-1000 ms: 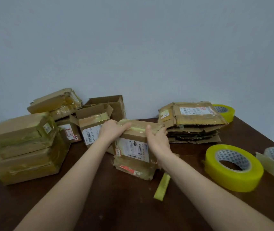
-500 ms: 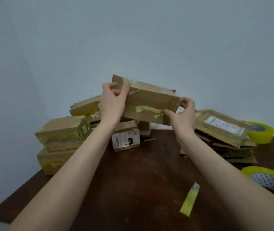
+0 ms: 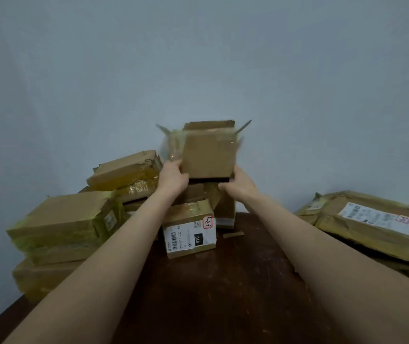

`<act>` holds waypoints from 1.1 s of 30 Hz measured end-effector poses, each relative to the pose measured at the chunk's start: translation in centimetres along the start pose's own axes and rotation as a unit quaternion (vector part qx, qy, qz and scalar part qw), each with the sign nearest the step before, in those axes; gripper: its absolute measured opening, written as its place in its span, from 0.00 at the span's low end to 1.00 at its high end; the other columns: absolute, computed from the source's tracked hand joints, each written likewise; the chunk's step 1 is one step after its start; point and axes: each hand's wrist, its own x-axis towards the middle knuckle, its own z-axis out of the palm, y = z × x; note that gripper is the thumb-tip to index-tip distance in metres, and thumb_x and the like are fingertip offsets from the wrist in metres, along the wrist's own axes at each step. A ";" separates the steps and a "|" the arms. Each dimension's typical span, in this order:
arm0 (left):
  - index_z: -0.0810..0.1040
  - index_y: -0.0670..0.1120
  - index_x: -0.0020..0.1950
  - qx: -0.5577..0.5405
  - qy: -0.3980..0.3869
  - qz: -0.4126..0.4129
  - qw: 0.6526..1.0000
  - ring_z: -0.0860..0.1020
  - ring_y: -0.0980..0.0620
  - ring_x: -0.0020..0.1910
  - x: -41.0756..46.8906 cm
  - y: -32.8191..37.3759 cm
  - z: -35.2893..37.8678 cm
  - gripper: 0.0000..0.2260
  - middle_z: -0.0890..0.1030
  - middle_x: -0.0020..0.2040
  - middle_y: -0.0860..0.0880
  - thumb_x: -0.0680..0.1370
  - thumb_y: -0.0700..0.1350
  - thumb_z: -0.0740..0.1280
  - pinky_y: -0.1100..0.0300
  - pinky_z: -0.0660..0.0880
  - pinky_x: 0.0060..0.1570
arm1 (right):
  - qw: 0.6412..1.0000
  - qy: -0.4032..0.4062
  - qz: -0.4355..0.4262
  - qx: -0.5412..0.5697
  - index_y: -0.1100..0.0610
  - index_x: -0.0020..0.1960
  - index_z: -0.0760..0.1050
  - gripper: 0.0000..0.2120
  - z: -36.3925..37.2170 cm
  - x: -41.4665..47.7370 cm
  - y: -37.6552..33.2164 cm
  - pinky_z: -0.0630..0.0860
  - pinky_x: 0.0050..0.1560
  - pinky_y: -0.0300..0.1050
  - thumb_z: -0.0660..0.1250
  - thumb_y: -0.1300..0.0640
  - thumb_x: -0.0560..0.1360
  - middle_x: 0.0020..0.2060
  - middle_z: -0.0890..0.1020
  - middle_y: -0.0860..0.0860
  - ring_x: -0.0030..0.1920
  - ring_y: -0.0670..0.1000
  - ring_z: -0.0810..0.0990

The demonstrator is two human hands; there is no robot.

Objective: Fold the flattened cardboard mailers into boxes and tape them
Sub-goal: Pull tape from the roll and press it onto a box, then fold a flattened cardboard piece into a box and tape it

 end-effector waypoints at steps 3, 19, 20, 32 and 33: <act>0.66 0.41 0.74 0.052 -0.080 -0.008 0.995 0.62 0.44 0.74 -0.7 -0.3 1.9 0.21 0.61 0.76 0.41 0.81 0.41 0.60 0.55 0.58 0.71 | 0.999 -0.042 0.018 -0.021 0.54 0.76 0.59 0.30 0.1 -0.3 0.7 0.71 0.64 0.47 0.64 0.62 0.77 0.66 0.74 0.53 0.65 0.55 0.73; 0.78 0.46 0.59 0.097 -0.215 0.116 0.965 0.77 0.48 0.58 -19.0 7.4 7.5 0.15 0.80 0.57 0.47 0.75 0.49 0.68 0.56 0.73 0.56 | 0.993 0.044 0.062 -0.089 0.51 0.47 0.78 0.13 -10.1 -16.1 5.1 0.76 0.50 0.45 0.58 0.65 0.78 0.52 0.81 0.52 0.53 0.52 0.78; 0.79 0.46 0.55 0.111 -0.255 0.117 0.953 0.78 0.48 0.55 -21.0 8.0 7.9 0.13 0.80 0.53 0.47 0.73 0.51 0.69 0.55 0.74 0.54 | 0.993 0.048 0.065 -0.087 0.51 0.47 0.78 0.13 -10.6 -17.5 5.5 0.74 0.48 0.43 0.58 0.65 0.77 0.51 0.81 0.52 0.52 0.52 0.78; 0.78 0.43 0.54 0.284 -0.343 0.041 0.894 0.81 0.46 0.48 -28.5 6.7 8.5 0.15 0.80 0.52 0.45 0.72 0.50 0.72 0.52 0.80 0.50 | 0.992 0.068 0.090 -0.063 0.49 0.46 0.77 0.06 -12.6 -26.1 8.1 0.78 0.55 0.54 0.64 0.59 0.77 0.52 0.80 0.50 0.52 0.52 0.78; 0.78 0.44 0.55 0.284 -0.313 0.043 0.905 0.80 0.46 0.50 -27.8 6.0 8.0 0.16 0.80 0.52 0.45 0.72 0.51 0.72 0.51 0.79 0.52 | 0.990 0.084 0.095 -0.058 0.50 0.47 0.75 0.03 -12.7 -25.9 8.1 0.78 0.55 0.54 0.65 0.57 0.77 0.52 0.80 0.50 0.53 0.53 0.78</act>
